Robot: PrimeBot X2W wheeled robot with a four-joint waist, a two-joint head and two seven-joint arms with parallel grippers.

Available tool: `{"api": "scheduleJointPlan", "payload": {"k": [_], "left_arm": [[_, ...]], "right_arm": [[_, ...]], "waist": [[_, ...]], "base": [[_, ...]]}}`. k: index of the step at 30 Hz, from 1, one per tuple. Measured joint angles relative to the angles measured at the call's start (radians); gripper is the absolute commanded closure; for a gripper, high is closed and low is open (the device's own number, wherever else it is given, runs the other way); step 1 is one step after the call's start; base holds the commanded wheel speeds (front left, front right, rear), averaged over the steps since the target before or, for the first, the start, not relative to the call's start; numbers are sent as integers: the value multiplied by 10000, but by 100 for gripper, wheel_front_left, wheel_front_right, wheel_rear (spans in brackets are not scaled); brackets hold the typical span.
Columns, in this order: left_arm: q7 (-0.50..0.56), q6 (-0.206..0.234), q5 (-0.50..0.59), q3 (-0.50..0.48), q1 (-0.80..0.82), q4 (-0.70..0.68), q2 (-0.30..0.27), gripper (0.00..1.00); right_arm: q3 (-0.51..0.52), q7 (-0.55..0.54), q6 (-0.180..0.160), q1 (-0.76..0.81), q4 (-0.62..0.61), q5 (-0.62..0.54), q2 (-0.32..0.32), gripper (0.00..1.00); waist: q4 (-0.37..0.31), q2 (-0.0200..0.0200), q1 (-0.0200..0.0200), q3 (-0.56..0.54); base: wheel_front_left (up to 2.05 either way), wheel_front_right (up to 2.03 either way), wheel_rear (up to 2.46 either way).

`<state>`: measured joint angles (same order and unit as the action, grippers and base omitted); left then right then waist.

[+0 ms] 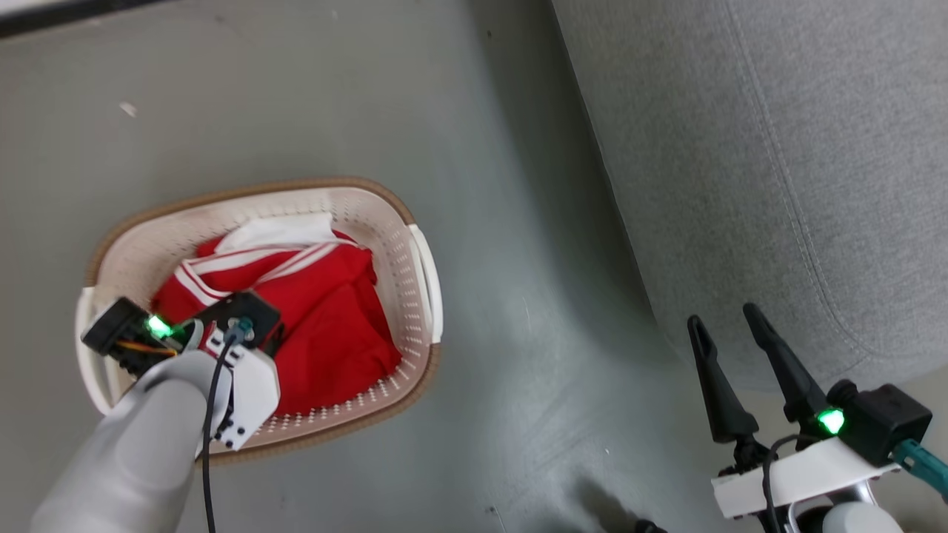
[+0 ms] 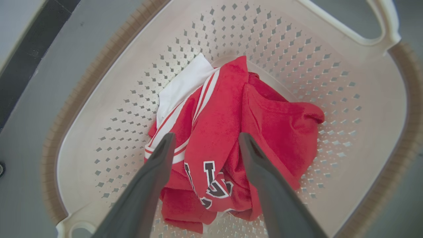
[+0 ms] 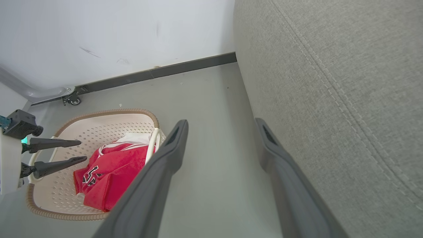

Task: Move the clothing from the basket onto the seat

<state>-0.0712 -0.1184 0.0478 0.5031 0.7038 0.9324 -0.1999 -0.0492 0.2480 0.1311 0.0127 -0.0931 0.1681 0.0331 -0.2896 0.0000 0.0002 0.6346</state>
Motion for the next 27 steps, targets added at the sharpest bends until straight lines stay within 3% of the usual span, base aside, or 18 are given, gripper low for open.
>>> {"api": "scheduleJointPlan", "payload": {"k": [27], "left_arm": [[1110,-90,-27,800,1995,1806,-347,0]], "right_arm": [[-752,17,0,-1685,-169,596,2,0]], "waist": [[-964,0,0,2345]], "base": [[0,0,0]]}}
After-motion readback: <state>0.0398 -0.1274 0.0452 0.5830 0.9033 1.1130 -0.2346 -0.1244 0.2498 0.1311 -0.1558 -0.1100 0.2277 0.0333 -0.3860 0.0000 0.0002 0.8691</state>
